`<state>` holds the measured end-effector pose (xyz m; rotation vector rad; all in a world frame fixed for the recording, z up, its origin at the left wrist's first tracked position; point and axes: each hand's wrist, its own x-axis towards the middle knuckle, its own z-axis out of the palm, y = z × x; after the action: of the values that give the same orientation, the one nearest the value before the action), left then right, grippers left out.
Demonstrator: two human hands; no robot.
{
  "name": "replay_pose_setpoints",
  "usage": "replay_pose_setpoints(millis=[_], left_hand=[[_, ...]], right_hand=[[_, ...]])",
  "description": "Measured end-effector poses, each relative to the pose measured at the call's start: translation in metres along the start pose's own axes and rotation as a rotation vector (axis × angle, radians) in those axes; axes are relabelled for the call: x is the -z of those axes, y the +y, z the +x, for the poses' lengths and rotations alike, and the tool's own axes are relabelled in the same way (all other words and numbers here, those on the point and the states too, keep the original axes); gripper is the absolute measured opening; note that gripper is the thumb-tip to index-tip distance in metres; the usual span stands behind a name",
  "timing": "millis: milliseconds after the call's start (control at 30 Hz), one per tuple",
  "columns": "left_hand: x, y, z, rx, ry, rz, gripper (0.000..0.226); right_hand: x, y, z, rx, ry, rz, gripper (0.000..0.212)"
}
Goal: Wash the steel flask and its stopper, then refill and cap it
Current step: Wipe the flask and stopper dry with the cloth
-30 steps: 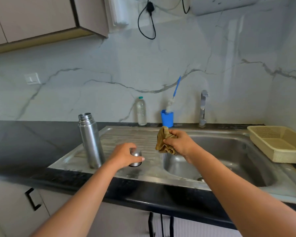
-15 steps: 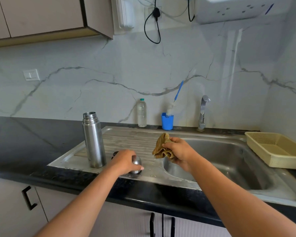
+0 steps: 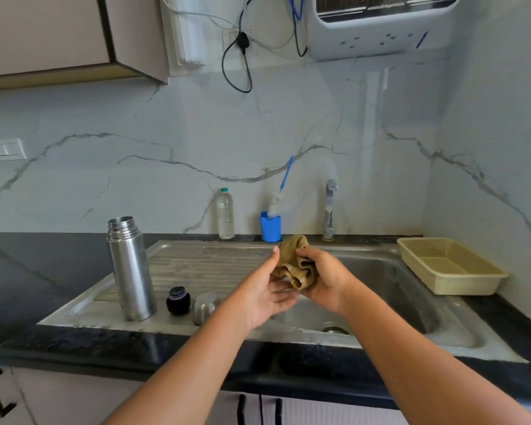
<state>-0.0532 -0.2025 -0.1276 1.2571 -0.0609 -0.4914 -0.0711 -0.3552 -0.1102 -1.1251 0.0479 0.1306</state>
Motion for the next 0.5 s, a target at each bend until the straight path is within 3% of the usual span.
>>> replay_pose_setpoints(millis=[100,300,500], left_hand=[[-0.028,-0.003,0.010,-0.020,-0.042,-0.084,0.055],[-0.084,-0.016,0.029,-0.102,-0.015,-0.037,0.027],[-0.137,-0.018,0.052,-0.201,-0.011,0.078,0.021]], right_hand=[[0.027,-0.013,-0.012,0.014,0.036,-0.007,0.036],[0.079,-0.041,-0.040,0.074,0.113,-0.069,0.036],[0.125,-0.074,-0.046,0.170,0.416,-0.320,0.025]])
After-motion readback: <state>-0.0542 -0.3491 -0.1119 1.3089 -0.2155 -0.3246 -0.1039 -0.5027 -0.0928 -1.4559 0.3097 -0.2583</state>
